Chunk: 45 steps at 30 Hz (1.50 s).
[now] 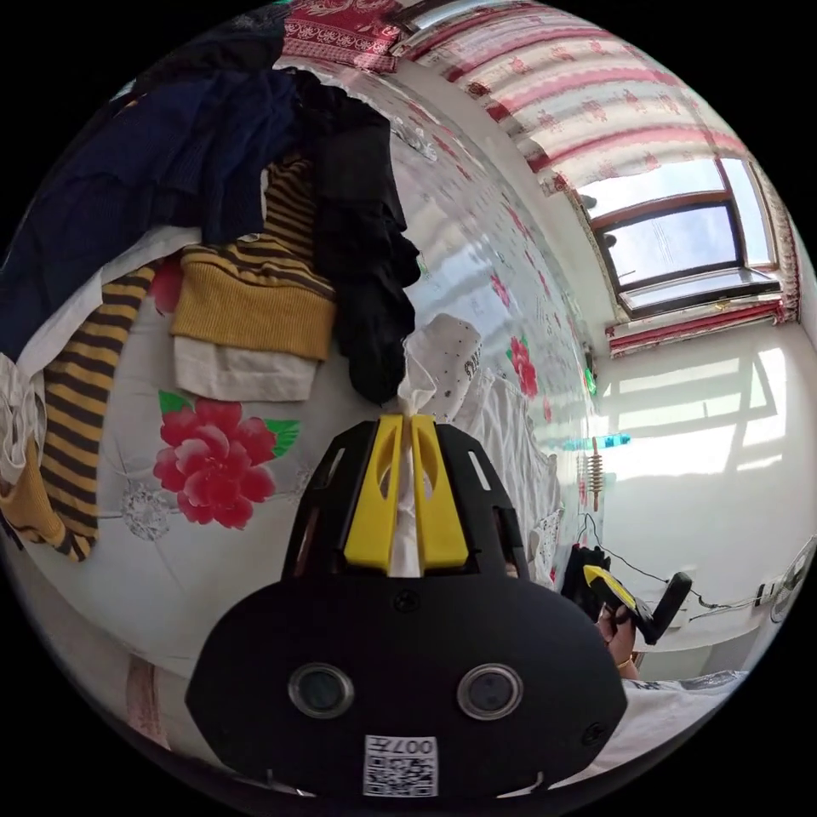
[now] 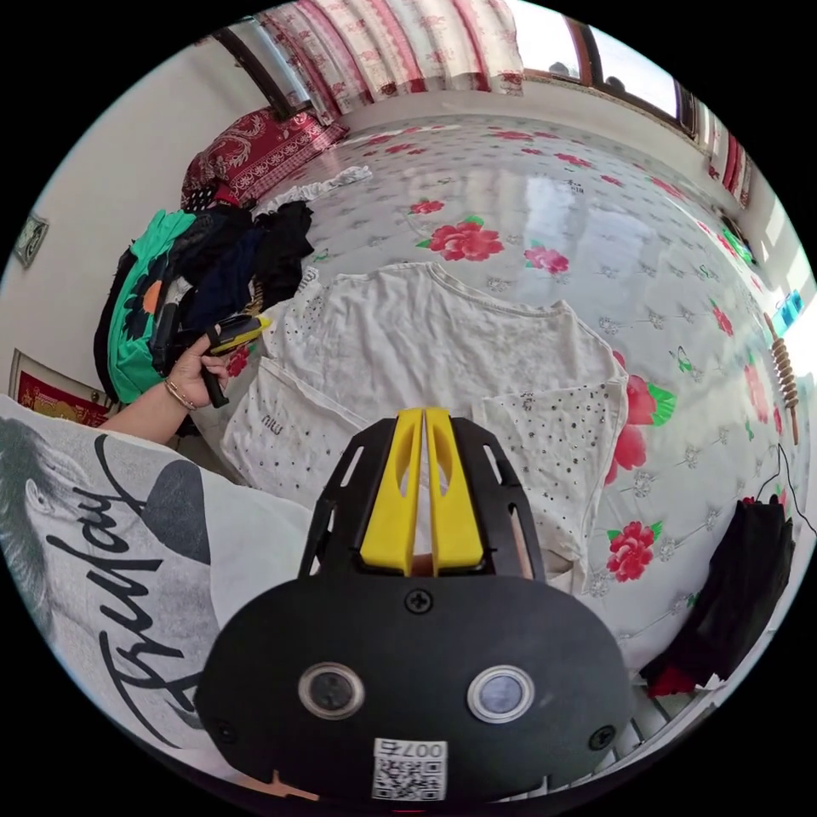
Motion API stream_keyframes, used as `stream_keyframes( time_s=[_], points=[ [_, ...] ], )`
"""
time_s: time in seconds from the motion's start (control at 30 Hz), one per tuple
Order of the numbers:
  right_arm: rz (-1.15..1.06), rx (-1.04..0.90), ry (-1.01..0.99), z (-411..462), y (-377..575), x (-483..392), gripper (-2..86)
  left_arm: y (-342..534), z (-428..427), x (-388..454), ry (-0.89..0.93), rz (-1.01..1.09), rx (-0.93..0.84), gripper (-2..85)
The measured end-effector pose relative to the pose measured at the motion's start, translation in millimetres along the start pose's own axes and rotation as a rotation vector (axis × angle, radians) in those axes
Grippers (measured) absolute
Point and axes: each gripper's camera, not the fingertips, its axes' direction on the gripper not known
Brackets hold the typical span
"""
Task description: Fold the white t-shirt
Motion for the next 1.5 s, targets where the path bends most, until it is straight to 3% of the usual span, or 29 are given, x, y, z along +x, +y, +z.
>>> stream_keyframes(
  time_s=[0.13,0.23,0.3,0.37,0.5,0.97,1.13,1.27,1.37,1.5],
  points=[
    [-0.03,-0.008,0.0,12.3,-17.3,-22.4,-0.2,0.2,-16.7,2.0,0.11,0.044,0.036,-0.9],
    [-0.039,0.001,-0.011,18.7,-29.9,-34.1,0.0,12.8,-31.5,54.3,0.157,0.412,0.014,-0.9],
    [-0.042,0.002,-0.029,24.2,-37.1,-39.9,0.2,49.4,-27.5,109.3,0.113,0.866,-0.096,-0.9],
    [-0.042,0.008,-0.043,31.2,-44.5,-45.6,0.6,83.0,-7.2,132.9,0.059,1.14,-0.247,-0.9],
    [-0.087,-0.026,-0.123,56.4,-74.1,-62.1,2.5,134.3,45.5,139.4,-0.143,1.399,-0.438,-0.9],
    [-0.257,-0.327,0.031,183.7,-153.7,-76.4,5.7,166.7,75.8,129.7,-0.175,1.39,-0.551,0.5],
    [-0.281,-0.322,0.057,185.5,-147.7,-66.7,6.4,164.0,81.6,129.0,-0.177,1.368,-0.59,2.1],
    [-0.215,-0.197,0.005,148.7,-131.2,-41.5,6.6,160.3,50.3,132.6,-0.173,1.344,-0.448,5.1],
    [-0.099,-0.08,-0.081,101.2,-93.4,-1.5,6.8,150.8,19.3,116.8,-0.188,1.193,-0.346,5.2],
    [0.135,-0.015,-0.041,45.4,4.6,74.6,7.0,141.6,-10.2,57.9,-0.256,0.866,-0.337,5.1]
  ],
)
